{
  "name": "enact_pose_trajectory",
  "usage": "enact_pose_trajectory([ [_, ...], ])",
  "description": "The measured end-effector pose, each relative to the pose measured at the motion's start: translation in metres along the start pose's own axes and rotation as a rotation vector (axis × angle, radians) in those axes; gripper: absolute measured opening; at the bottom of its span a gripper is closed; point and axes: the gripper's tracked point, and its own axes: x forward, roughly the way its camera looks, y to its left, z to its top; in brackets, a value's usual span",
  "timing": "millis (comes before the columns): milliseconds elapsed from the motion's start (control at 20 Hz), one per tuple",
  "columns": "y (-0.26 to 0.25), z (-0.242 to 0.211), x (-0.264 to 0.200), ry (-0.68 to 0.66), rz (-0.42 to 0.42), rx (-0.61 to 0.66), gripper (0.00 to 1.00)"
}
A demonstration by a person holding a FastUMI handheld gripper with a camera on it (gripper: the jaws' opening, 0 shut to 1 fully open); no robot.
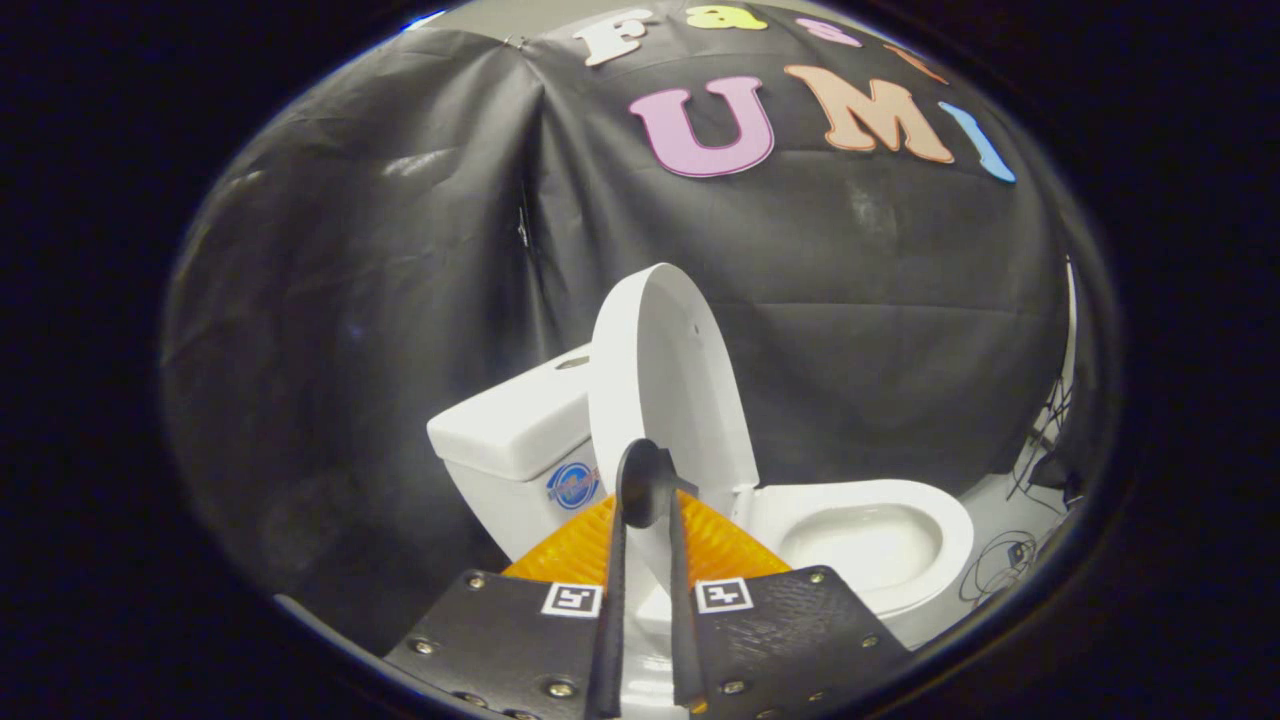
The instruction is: Open the toilet lid.
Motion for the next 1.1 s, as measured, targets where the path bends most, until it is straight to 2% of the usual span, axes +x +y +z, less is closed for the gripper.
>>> enact_pose_trajectory([
  [150, -0.01, 0.005, -0.011, -0.015, 0.006, 0.002, 0.38],
  [250, -0.015, 0.003, -0.017, -0.016, 0.01, 0.024, 0.42],
  [650, -0.096, 0.029, -0.053, -0.083, -0.098, 0.02, 0.58],
  [800, -0.127, 0.031, -0.064, -0.095, -0.136, -0.002, 0.73],
  [1050, -0.168, 0.032, -0.082, -0.115, -0.19, -0.01, 0.87],
  [1100, -0.175, 0.033, -0.086, -0.124, -0.199, -0.03, 0.87],
])
